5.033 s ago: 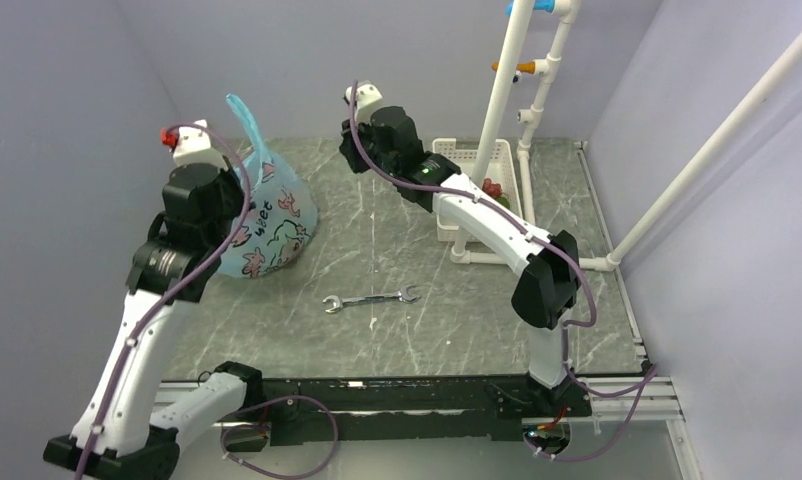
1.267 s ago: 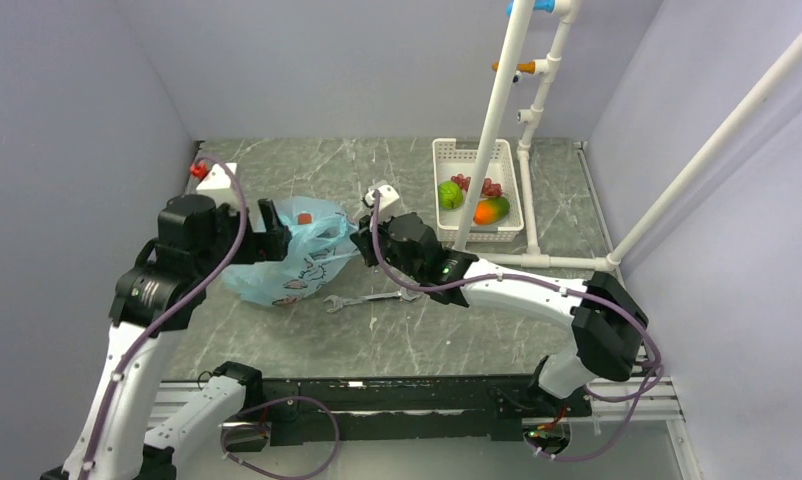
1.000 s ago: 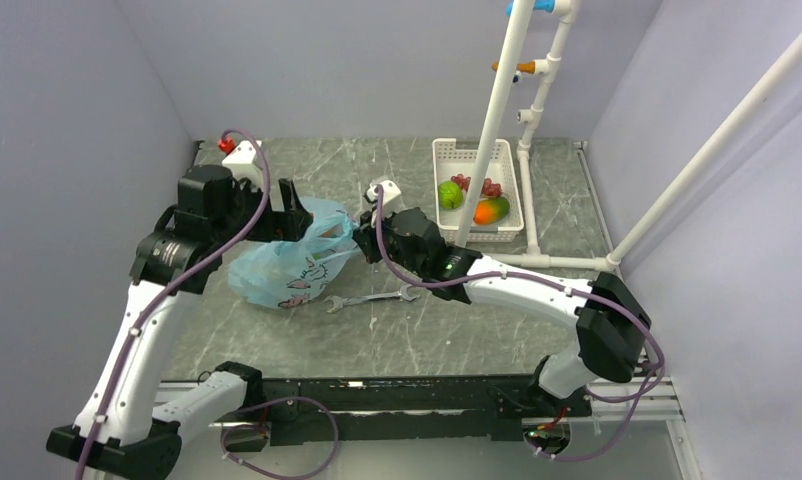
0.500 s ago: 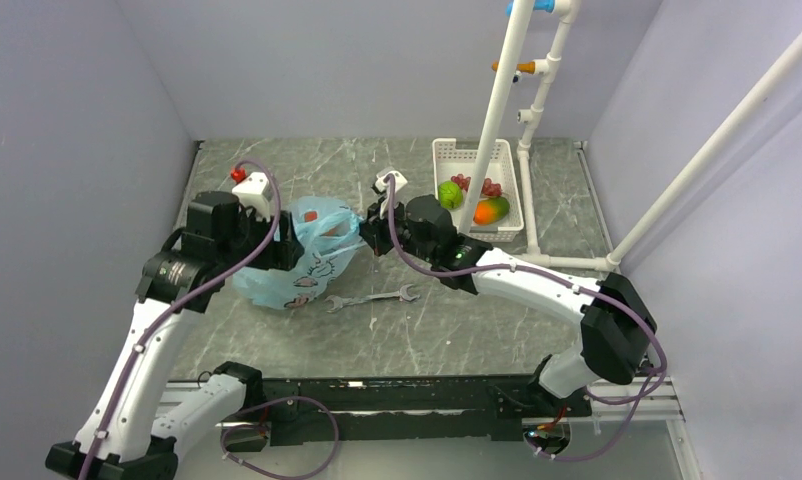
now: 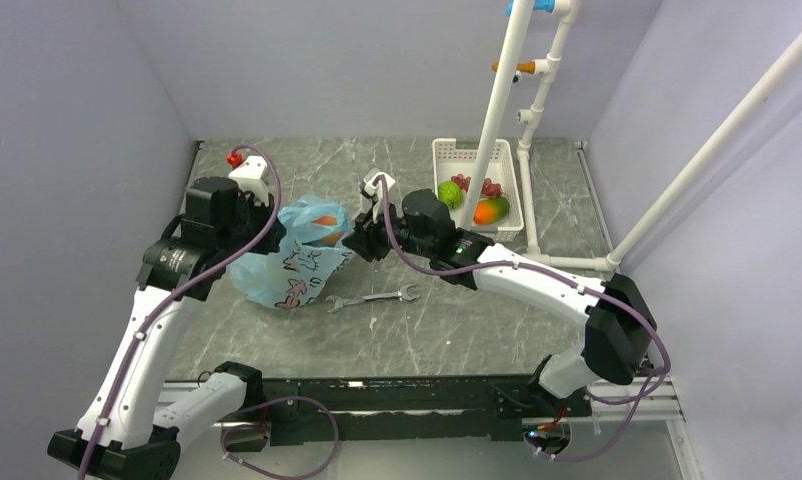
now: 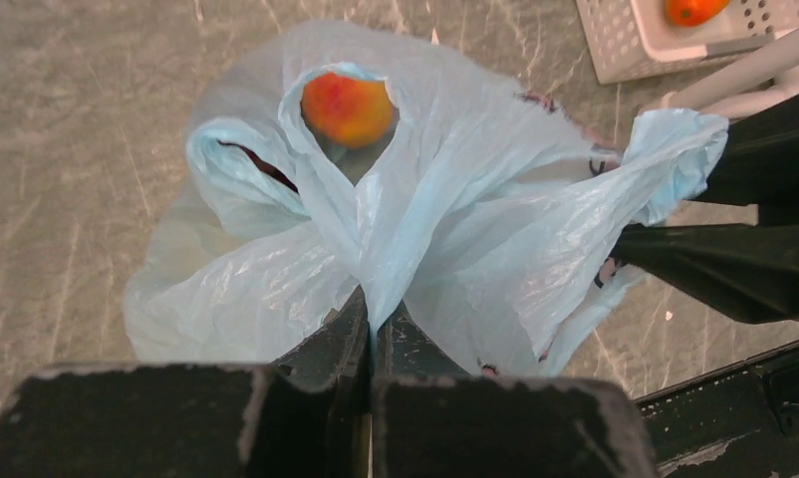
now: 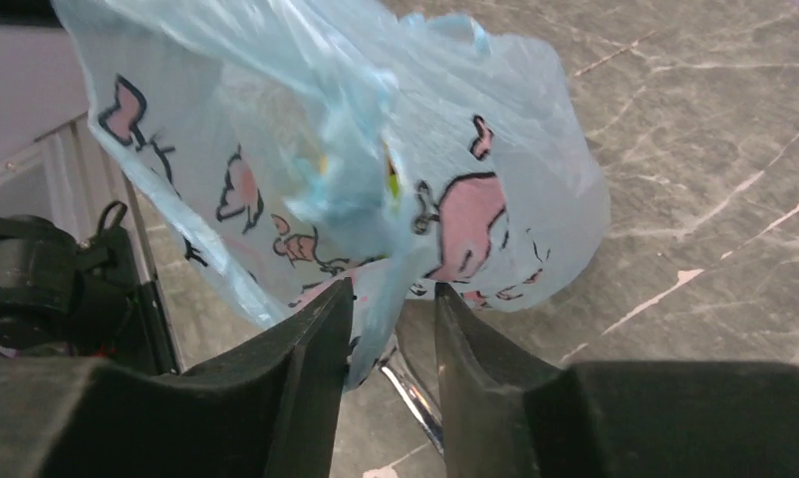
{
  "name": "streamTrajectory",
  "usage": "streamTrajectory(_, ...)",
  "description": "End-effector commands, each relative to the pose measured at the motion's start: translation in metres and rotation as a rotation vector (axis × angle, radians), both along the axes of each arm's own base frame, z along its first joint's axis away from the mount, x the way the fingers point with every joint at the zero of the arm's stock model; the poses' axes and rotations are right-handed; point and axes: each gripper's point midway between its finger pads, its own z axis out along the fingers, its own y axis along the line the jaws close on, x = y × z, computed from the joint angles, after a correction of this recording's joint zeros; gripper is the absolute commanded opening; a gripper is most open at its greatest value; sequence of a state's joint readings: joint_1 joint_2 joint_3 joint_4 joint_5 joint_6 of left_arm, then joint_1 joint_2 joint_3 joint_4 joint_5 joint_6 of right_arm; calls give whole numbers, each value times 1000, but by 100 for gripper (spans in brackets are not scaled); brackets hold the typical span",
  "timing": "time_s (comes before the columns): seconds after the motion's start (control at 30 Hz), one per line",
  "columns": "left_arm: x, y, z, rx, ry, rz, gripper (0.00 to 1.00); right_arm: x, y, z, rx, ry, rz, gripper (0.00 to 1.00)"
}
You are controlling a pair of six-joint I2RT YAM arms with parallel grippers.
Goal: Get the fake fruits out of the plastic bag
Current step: Adjust the plastic bag at the center of the board.
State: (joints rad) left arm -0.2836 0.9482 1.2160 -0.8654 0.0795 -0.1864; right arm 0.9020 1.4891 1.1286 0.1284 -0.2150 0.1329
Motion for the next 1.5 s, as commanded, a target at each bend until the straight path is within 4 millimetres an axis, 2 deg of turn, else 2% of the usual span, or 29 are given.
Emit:
streamTrajectory(0.0,4,1,33,-2,-87,-10,4,-1,-7,29,8,-11,-23,48)
streamTrajectory(0.1,3,-1,37,-15,-98,-18,4,0,-15,49,26,32,-80,64)
streamTrajectory(0.2,2,-3,37,-28,-97,-23,3,1,-26,72,54,48,-120,75)
streamTrajectory(0.33,0,-6,36,-44,-91,-37,1,-6,-33,100,137,39,-68,95)
streamTrajectory(0.43,-2,-9,36,-53,-88,-50,1,-14,-22,112,180,-7,28,99)
streamTrajectory(0.53,-5,-9,37,-56,-80,-49,7,-7,-6,111,177,11,61,99)
streamTrajectory(0.6,-7,-8,37,-55,-77,-47,16,-3,3,110,174,20,73,94)
streamTrajectory(0.73,-10,-4,37,-46,-77,-34,33,-12,15,107,175,40,141,73)
streamTrajectory(0.83,-11,-3,37,-41,-75,-33,40,-19,18,102,164,43,155,58)
streamTrajectory(0.9,-10,-2,37,-37,-78,-31,46,-21,17,99,158,40,151,57)
streamTrajectory(1.07,-6,2,42,-20,-92,-6,52,-20,18,91,144,49,146,59)
streamTrajectory(1.13,-3,3,49,-16,-109,-4,52,-20,21,87,139,61,154,57)
streamTrajectory(1.2,0,4,53,-9,-117,3,48,-21,22,86,139,68,159,50)
streamTrajectory(1.37,8,7,54,10,-122,22,31,-24,25,92,159,53,172,28)
streamTrajectory(1.47,15,7,51,17,-115,32,18,-29,26,92,158,53,187,15)
